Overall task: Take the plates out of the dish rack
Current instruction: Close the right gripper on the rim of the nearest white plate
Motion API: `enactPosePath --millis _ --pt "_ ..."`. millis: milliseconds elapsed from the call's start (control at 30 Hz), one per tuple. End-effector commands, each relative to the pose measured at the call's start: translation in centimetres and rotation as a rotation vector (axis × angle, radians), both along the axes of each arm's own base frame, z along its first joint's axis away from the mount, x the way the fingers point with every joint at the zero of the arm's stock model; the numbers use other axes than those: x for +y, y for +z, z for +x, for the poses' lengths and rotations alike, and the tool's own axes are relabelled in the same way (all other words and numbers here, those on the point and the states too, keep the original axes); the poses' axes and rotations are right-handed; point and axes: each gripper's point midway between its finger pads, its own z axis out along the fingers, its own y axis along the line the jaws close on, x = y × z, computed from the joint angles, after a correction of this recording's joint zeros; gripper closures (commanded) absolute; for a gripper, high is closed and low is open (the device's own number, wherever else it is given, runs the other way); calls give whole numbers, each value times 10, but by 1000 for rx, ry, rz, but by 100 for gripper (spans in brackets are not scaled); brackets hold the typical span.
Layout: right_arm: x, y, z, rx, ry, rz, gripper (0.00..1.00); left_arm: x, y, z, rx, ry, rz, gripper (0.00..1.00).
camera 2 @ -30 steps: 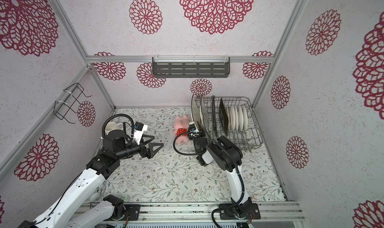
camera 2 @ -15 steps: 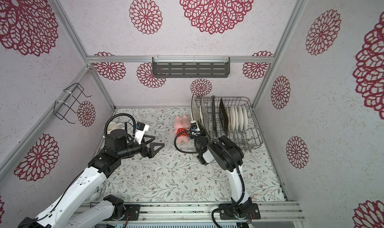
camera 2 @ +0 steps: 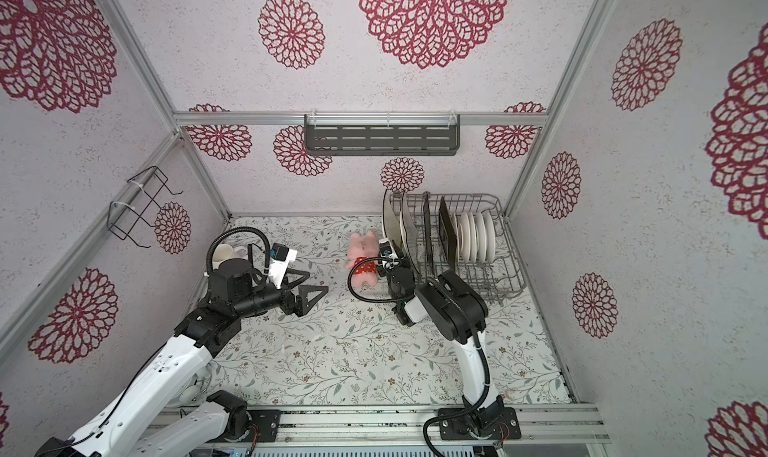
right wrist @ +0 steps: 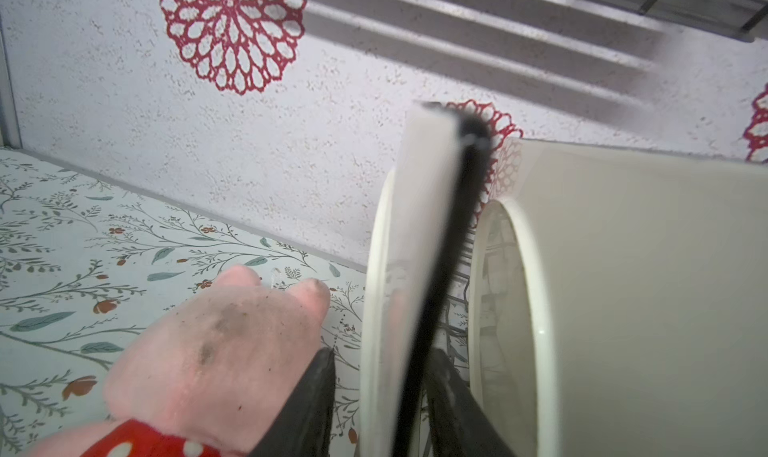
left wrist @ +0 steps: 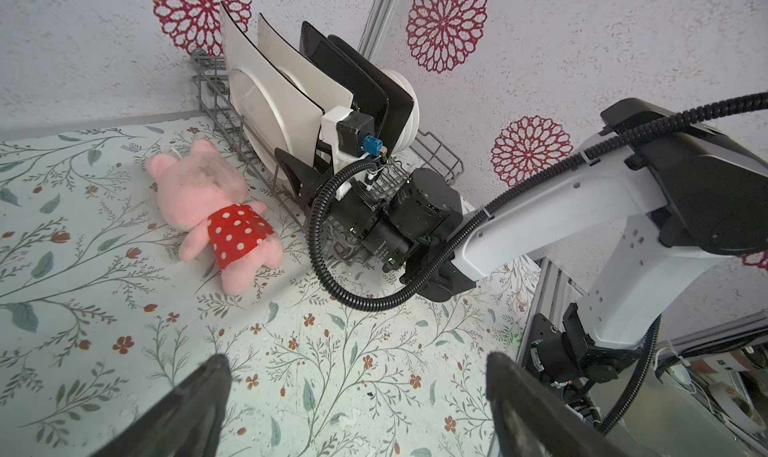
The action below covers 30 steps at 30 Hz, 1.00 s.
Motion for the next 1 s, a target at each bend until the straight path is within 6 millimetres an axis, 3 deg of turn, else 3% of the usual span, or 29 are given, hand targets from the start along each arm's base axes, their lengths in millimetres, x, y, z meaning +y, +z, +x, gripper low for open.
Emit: enactPosePath --millis 0,200,567,767,967 --pt "0 13 6 -1 10 4 61 -3 13 -3 -52 -26 -5 3" --pt "-2 16 12 -5 -8 5 64 -2 26 -4 -91 -28 -1 3" --pt "0 24 16 -27 2 -1 71 -1 15 -7 -100 -40 38 3" --pt "9 25 19 -9 34 -31 76 -1 30 -8 -136 -44 27 3" --pt "8 32 19 -21 35 -21 81 2 25 -10 -140 -37 37 3"
